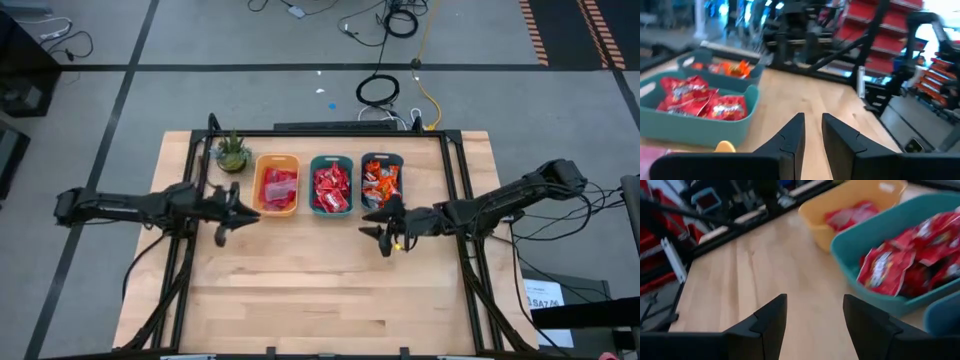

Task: Sort candy
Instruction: Return to Home Position

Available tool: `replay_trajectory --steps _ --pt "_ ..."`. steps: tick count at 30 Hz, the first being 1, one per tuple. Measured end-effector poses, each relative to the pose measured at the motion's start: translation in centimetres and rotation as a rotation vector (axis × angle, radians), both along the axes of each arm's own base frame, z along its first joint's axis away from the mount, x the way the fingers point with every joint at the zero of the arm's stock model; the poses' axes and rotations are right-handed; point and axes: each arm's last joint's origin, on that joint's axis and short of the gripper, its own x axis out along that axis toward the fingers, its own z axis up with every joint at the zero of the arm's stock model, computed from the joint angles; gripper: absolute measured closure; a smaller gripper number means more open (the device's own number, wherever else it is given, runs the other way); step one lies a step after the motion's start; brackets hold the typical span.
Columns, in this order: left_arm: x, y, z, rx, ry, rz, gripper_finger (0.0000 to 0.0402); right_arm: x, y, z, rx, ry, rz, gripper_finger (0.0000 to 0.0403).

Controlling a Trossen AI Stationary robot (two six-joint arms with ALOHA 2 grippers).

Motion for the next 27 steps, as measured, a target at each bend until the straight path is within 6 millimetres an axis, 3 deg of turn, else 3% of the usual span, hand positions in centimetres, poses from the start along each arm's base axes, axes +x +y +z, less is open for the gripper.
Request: replay_trajectory --steps 6,12,20,27 --pt "-2.2 -0.8 -2.9 0.026 -0.125 -0.047 0.0327 -0.4 -1.4 1.3 0.011 -0.06 -0.054 0.0218" --pt "-3.4 -1.3 -2.5 0.185 -0.248 -0.092 0.0326 -1.0 -1.6 2.4 0.043 -0.115 -0.041 0.0218" --pt "-3.3 -1.0 -3.5 0.258 -0.144 -0.01 0.0326 -2.1 -1.9 3.9 0.053 -0.192 -0.041 0.0218" --pt "-3.1 -1.0 -3.9 0.255 -0.097 0.018 0.0326 -2.6 -2.3 3.7 0.017 -0.14 -0.051 0.0218"
